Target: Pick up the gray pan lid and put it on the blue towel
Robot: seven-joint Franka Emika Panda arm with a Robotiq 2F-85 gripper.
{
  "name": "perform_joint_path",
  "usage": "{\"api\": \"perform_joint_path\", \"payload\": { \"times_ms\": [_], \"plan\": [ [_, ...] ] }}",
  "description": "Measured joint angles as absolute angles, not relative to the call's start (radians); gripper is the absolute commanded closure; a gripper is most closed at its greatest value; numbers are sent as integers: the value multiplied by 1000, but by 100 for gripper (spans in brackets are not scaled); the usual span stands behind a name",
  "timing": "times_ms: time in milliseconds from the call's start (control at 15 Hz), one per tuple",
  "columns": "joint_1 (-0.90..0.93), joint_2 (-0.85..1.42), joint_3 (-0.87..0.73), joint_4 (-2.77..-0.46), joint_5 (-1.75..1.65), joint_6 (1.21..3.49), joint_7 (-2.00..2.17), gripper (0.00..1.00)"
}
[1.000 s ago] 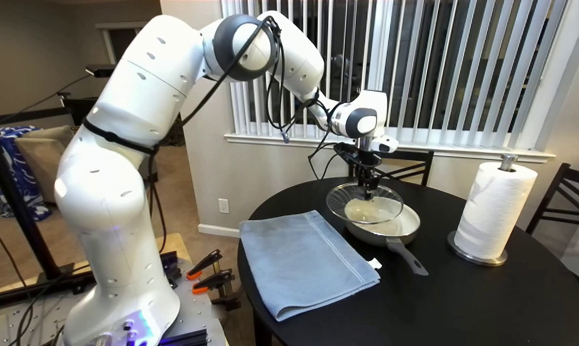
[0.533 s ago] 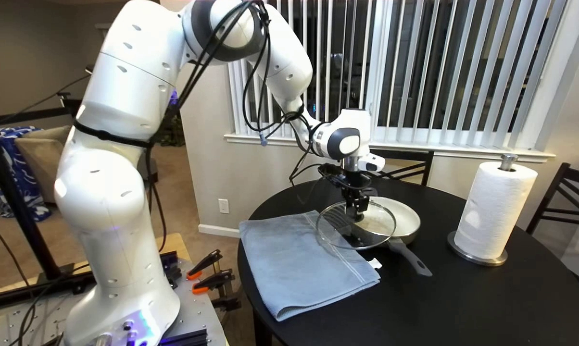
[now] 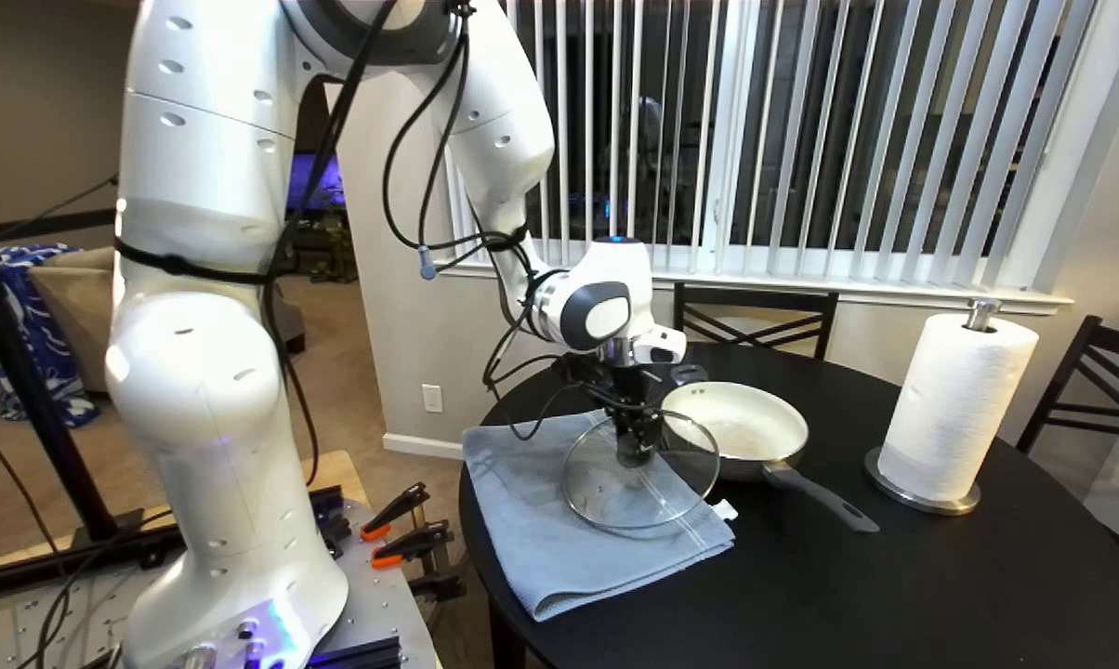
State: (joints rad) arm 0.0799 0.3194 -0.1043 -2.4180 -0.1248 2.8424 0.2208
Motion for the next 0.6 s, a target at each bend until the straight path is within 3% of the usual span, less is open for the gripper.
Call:
{"api": "perform_joint_path", "payload": {
  "times_ms": [400, 600],
  "plan": [
    [153, 193, -144, -2772, -224, 3038, 226, 67],
    [200, 190, -137, -2802, -254, 3045, 260, 67]
  ]
}}
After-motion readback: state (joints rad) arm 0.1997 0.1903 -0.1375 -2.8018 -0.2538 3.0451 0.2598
